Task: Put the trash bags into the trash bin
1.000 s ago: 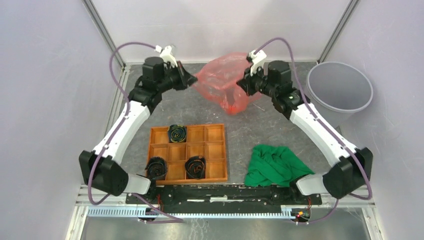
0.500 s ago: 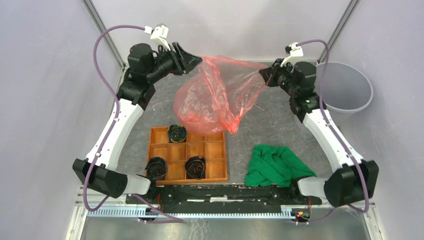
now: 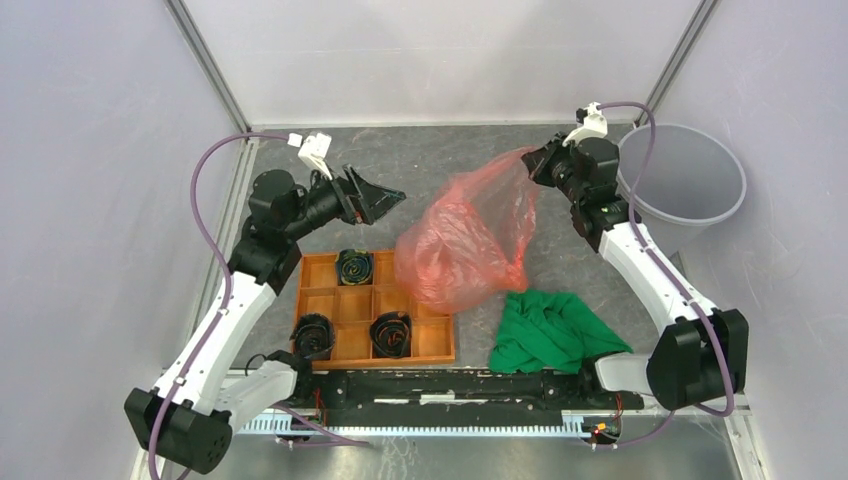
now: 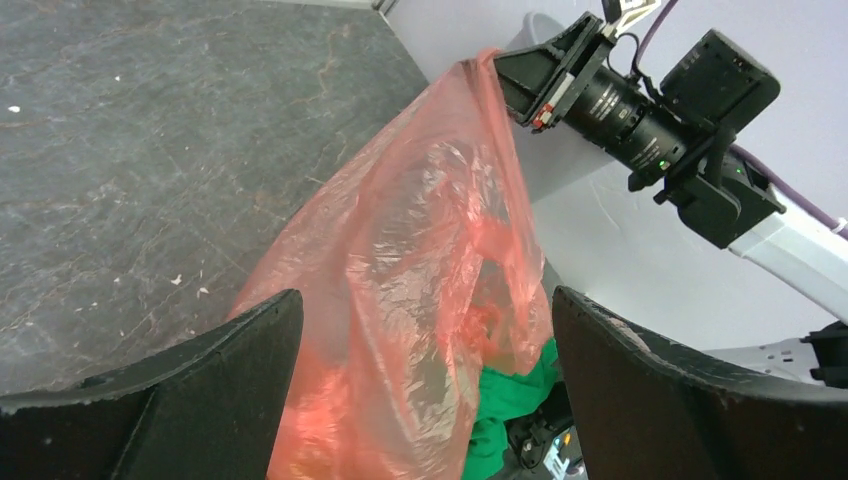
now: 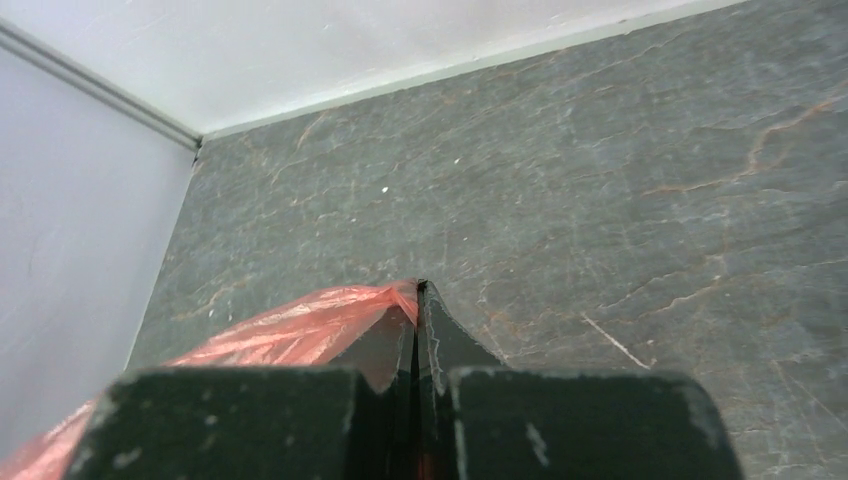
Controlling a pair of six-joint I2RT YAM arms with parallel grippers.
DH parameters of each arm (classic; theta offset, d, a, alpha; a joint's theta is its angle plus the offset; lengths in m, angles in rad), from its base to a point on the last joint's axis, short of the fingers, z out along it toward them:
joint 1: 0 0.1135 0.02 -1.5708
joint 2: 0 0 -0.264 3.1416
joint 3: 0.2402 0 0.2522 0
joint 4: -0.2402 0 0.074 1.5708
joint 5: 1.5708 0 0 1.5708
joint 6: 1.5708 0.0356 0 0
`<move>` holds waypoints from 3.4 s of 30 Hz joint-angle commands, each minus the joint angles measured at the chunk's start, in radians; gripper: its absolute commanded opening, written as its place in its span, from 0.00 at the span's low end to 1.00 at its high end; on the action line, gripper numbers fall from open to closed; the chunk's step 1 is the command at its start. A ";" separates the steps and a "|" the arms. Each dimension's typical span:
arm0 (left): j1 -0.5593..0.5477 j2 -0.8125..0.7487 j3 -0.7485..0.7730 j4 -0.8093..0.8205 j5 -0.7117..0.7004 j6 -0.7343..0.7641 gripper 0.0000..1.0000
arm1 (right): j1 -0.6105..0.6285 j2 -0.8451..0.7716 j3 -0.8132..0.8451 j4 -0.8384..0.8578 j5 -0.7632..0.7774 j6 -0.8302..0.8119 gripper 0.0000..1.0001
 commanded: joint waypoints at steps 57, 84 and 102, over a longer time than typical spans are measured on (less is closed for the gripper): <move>-0.220 0.355 0.098 0.140 -0.513 -0.054 0.02 | 0.280 -0.069 0.269 -0.447 0.215 -0.500 0.90; -0.120 0.258 -0.084 0.232 -0.374 -0.165 0.02 | 0.239 -0.231 -0.592 0.382 0.264 0.051 0.96; -0.006 0.312 0.141 0.164 -0.376 -0.263 0.02 | 0.217 0.166 0.132 0.067 0.295 -0.228 0.00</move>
